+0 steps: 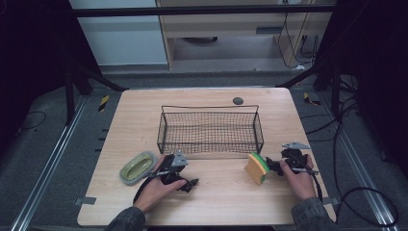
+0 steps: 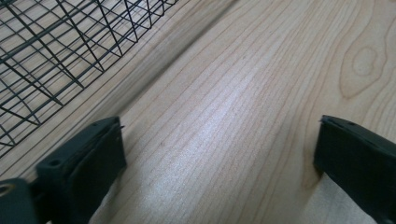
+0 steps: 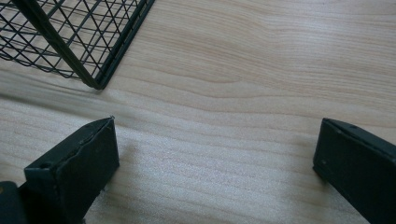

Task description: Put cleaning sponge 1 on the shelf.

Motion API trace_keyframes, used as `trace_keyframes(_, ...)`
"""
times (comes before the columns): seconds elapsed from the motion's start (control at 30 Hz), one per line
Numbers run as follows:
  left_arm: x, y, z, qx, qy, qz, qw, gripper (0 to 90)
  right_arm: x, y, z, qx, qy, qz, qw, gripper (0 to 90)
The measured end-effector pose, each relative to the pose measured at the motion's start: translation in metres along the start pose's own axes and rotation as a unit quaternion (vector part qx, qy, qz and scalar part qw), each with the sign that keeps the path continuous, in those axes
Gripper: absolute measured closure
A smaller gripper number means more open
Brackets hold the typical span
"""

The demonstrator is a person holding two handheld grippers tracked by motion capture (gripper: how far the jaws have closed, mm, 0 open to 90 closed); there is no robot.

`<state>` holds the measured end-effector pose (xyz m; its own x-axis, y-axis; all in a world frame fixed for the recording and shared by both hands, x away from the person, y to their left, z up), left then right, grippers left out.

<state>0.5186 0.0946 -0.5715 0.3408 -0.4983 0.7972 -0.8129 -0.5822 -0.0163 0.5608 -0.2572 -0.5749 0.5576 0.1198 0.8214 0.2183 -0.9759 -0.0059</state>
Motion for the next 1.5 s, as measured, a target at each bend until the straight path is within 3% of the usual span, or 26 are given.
trace_keyframes(0.17,0.003,0.004,-0.007,0.0,-0.004,0.01,0.9999,3.8,0.0,0.001,0.001,0.0,-0.001,-0.003,1.0,0.4)
trace_keyframes(0.27,0.012,0.009,-0.025,0.0,-0.019,0.044,0.9989,4.2,0.0,0.001,0.001,0.0,-0.001,-0.003,1.0,0.4)
trace_keyframes(0.3,0.012,0.009,-0.025,0.0,-0.019,0.044,0.9989,4.5,0.0,0.001,0.001,0.0,-0.001,-0.003,1.0,0.4)
trace_keyframes(0.33,0.02,0.004,-0.041,0.016,-0.028,0.059,0.9977,4.8,0.0,0.001,0.001,0.0,-0.001,-0.003,1.0,0.4)
trace_keyframes(0.4,0.024,0.002,-0.049,0.021,-0.028,0.059,0.9977,5.2,0.0,0.001,0.001,0.0,-0.001,-0.003,1.0,0.4)
trace_keyframes(0.43,0.028,-0.004,-0.064,0.027,-0.041,0.05,0.9976,5.3,0.0,0.001,0.001,0.0,-0.001,-0.003,1.0,0.4)
trace_keyframes(0.5,0.03,-0.014,-0.079,0.044,-0.059,0.052,0.9959,5.7,0.001,0.0,0.001,0.0,0.0,-0.001,1.0,0.4)
trace_keyframes(0.6,0.028,-0.032,-0.096,0.058,-0.082,0.046,0.9938,5.8,0.001,0.0,0.001,0.001,0.0,-0.002,1.0,0.4)
trace_keyframes(0.63,0.028,-0.032,-0.096,0.058,-0.082,0.046,0.9938,5.8,0.001,0.0,0.001,0.001,0.0,-0.002,1.0,0.4)
trace_keyframes(0.67,0.025,-0.047,-0.109,0.069,-0.099,0.041,0.9919,5.7,0.001,0.0,0.001,0.001,0.0,-0.001,1.0,0.4)
trace_keyframes(0.7,0.025,-0.047,-0.109,0.069,-0.099,0.041,0.9919,5.7,0.001,0.0,0.001,0.001,0.0,-0.001,1.0,0.4)
trace_keyframes(0.73,0.023,-0.058,-0.118,0.078,-0.112,0.041,0.9898,5.6,0.001,0.0,0.001,0.001,0.0,-0.001,1.0,0.4)
trace_keyframes(0.77,0.023,-0.058,-0.118,0.078,-0.112,0.041,0.9898,5.8,0.001,0.0,0.001,0.001,0.0,-0.001,1.0,0.4)
trace_keyframes(0.8,0.02,-0.068,-0.126,0.084,-0.121,0.036,0.9885,6.0,0.001,0.0,0.001,0.001,0.0,-0.002,1.0,0.4)
trace_keyframes(0.9,0.017,-0.078,-0.14,0.089,-0.144,0.039,0.9848,7.5,0.001,0.0,0.001,0.001,0.0,-0.002,1.0,0.4)
trace_keyframes(1.23,0.009,-0.094,-0.159,0.093,-0.186,0.036,0.9775,19.2,0.001,0.0,0.002,0.002,0.0,-0.001,1.0,0.4)
trace_keyframes(1.33,0.005,-0.097,-0.165,0.086,-0.221,0.043,0.9706,22.9,0.002,0.001,0.003,0.003,0.0,-0.004,1.0,0.4)
trace_keyframes(1.4,0.004,-0.097,-0.166,0.08,-0.233,0.043,0.9683,26.5,0.002,0.001,0.003,0.003,0.0,-0.005,1.0,0.4)
trace_keyframes(1.43,0.004,-0.097,-0.166,0.08,-0.233,0.043,0.9683,28.2,0.002,0.001,0.003,0.003,0.0,-0.004,1.0,0.5)
trace_keyframes(1.5,-0.001,-0.1,-0.164,0.073,-0.249,0.043,0.9647,30.8,0.002,0.001,0.003,0.003,0.0,-0.004,1.0,0.4)
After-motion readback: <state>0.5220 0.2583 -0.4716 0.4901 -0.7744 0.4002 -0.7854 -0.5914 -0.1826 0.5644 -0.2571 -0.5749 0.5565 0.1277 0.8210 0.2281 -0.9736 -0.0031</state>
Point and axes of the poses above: each handheld gripper's, and its own axes: z roughly forward along the jaws, x roughly out of its top, y roughly to its right, the point moved 9 cm from there along z, roughly forward along the jaws, and after that the axes turned 9 degrees about y, right-handed, at the moved point
